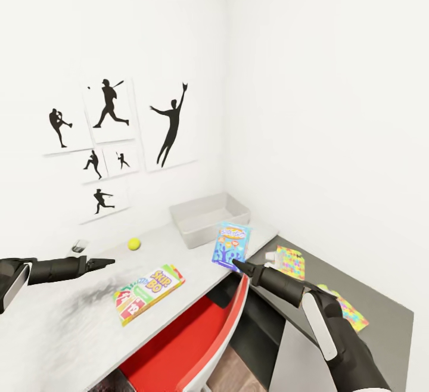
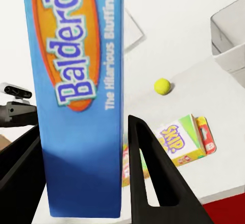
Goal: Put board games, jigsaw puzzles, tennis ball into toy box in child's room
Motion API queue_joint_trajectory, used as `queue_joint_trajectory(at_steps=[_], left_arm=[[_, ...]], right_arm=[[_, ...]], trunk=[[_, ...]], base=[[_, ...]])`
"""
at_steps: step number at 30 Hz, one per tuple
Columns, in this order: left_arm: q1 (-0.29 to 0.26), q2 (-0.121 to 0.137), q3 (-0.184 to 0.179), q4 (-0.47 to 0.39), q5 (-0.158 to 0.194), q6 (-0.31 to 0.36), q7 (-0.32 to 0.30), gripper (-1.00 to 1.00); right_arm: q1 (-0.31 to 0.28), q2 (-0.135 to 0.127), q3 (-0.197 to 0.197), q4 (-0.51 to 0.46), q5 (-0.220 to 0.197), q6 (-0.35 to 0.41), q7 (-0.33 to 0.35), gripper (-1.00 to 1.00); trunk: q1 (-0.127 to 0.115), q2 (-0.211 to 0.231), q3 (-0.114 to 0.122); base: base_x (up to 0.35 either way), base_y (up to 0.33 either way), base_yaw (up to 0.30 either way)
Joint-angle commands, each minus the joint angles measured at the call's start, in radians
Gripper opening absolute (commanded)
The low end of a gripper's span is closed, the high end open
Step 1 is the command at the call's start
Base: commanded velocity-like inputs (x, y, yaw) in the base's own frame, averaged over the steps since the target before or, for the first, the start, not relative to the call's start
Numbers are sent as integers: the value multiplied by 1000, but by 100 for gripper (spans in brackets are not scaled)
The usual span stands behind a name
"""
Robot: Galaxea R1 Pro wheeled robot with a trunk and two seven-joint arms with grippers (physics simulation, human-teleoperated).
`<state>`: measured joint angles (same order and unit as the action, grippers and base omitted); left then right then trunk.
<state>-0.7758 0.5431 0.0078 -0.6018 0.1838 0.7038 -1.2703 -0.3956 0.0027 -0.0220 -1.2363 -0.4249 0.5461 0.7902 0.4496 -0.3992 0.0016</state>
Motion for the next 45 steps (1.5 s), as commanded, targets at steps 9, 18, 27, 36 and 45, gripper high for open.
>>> queue_joint_trajectory(at_steps=[9, 18, 27, 36, 45], left_arm=[[0, 0, 0, 0, 3, 10, -1, 100], [0, 0, 0, 0, 3, 10, -1, 100], [0, 0, 0, 0, 3, 10, -1, 100], [0, 0, 0, 0, 3, 10, -1, 100], [0, 0, 0, 0, 3, 10, -1, 100]], right_arm=[[0, -7, -3, -11, -8, 7, 6, -100], [0, -10, -4, -12, -8, 7, 5, -100], [0, -10, -4, -11, -8, 6, 4, -100], [0, -10, -4, -10, -8, 6, 4, -100], [0, -10, -4, -12, -8, 6, 4, -100]], trunk=[[0, -1, 0], [0, -1, 0], [0, -1, 0], [0, -1, 0], [0, -1, 0]], base=[[0, 0, 291], [0, 0, 285], [33, -96, 39], [40, -22, 1], [275, -2, 0]])
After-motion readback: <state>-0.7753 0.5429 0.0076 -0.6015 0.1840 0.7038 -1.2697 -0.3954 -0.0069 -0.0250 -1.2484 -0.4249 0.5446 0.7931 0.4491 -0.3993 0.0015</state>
